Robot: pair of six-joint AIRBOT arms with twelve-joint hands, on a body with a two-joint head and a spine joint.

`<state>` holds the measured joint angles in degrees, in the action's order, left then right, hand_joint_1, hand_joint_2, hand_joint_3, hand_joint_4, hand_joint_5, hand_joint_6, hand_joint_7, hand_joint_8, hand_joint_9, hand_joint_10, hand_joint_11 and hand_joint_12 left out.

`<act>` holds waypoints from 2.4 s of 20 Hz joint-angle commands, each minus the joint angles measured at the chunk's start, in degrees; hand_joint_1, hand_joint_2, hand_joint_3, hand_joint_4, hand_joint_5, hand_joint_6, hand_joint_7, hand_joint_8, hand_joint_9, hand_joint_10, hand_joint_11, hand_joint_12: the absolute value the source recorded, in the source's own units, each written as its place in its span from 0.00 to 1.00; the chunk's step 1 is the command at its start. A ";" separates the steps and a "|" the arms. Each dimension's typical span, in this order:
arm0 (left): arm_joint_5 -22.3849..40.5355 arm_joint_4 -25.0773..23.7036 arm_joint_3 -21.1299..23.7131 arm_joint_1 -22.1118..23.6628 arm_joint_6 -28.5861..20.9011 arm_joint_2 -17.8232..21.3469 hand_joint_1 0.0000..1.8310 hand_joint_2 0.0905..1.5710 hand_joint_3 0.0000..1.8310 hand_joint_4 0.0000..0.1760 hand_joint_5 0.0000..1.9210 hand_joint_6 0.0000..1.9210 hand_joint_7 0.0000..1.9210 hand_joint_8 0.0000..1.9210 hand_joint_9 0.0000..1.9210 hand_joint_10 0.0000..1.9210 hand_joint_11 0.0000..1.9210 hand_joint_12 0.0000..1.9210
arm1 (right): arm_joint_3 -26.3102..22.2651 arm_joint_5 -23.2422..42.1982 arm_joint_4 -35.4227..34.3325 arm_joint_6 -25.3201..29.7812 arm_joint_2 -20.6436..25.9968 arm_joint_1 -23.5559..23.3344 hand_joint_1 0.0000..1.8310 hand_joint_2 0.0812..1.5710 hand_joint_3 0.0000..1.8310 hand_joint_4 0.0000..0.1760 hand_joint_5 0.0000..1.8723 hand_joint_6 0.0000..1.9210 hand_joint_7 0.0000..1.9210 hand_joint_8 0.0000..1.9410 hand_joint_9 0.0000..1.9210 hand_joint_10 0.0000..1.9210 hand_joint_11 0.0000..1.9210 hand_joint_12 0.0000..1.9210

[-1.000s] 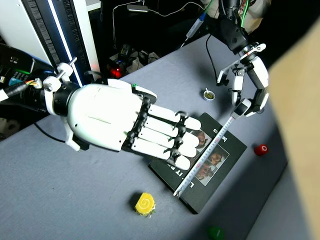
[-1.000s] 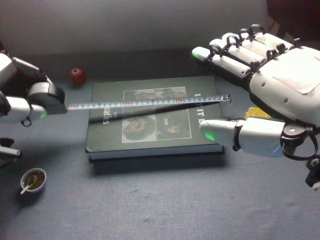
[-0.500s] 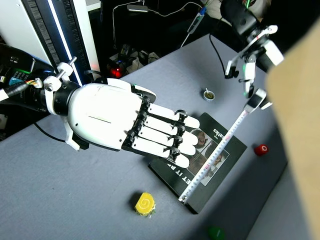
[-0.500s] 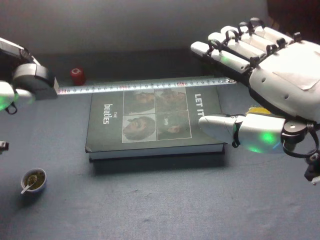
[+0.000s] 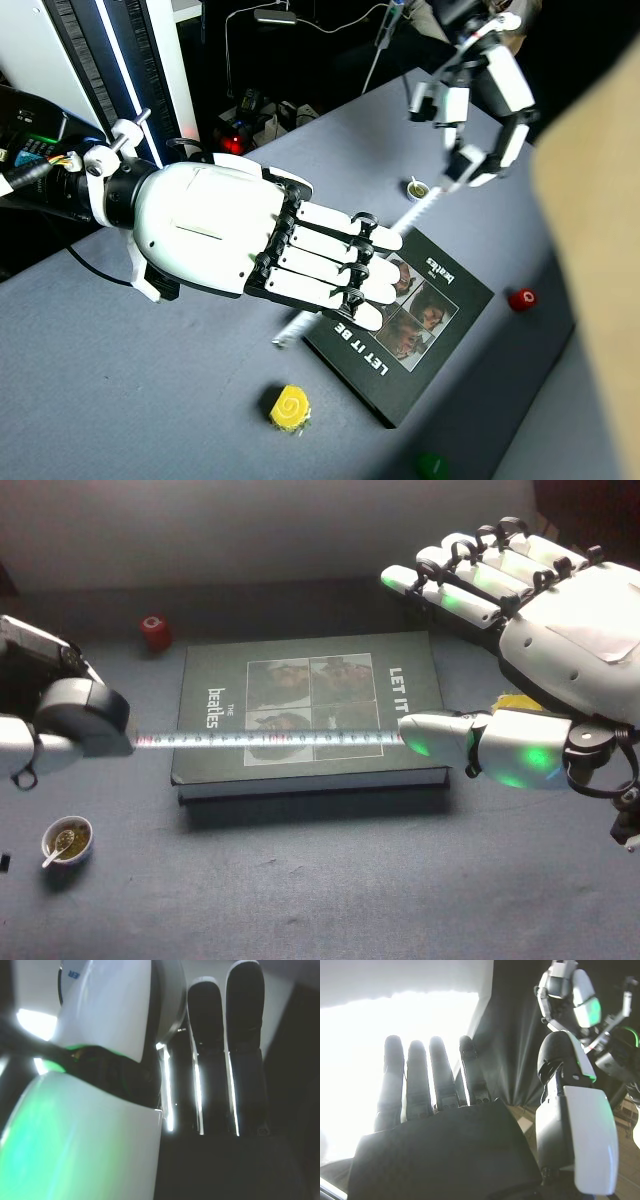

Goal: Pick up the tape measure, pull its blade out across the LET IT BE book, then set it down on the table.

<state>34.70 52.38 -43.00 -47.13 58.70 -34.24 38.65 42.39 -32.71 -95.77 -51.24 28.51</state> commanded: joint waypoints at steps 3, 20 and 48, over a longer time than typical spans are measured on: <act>6.93 -0.86 1.49 -1.07 -0.38 1.55 0.70 0.68 0.00 0.00 0.52 0.41 0.55 0.53 0.50 0.52 0.46 0.58 | -0.10 5.80 2.52 0.50 0.27 -0.19 0.00 0.73 0.00 0.45 0.01 0.00 0.02 0.00 0.02 0.00 0.00 0.20; 17.48 -0.80 4.98 -13.73 -8.71 -3.03 0.68 0.68 0.00 0.00 0.51 0.44 0.55 0.53 0.52 0.44 0.45 0.56 | -0.11 5.71 4.02 0.82 0.22 0.74 0.00 0.73 0.00 0.44 0.01 0.00 0.04 0.00 0.02 0.00 0.00 0.21; 22.44 -2.76 -3.40 -16.66 -5.43 -14.78 0.66 0.72 0.00 0.00 0.41 0.60 0.51 0.57 0.47 0.28 0.38 0.51 | -0.11 5.84 5.04 1.16 0.13 1.27 0.00 0.74 0.00 0.45 0.02 0.00 0.05 0.00 0.04 0.00 0.00 0.25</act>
<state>51.55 51.16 -46.41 -63.88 53.82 -49.04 38.65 42.11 -29.95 -94.96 -51.20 30.22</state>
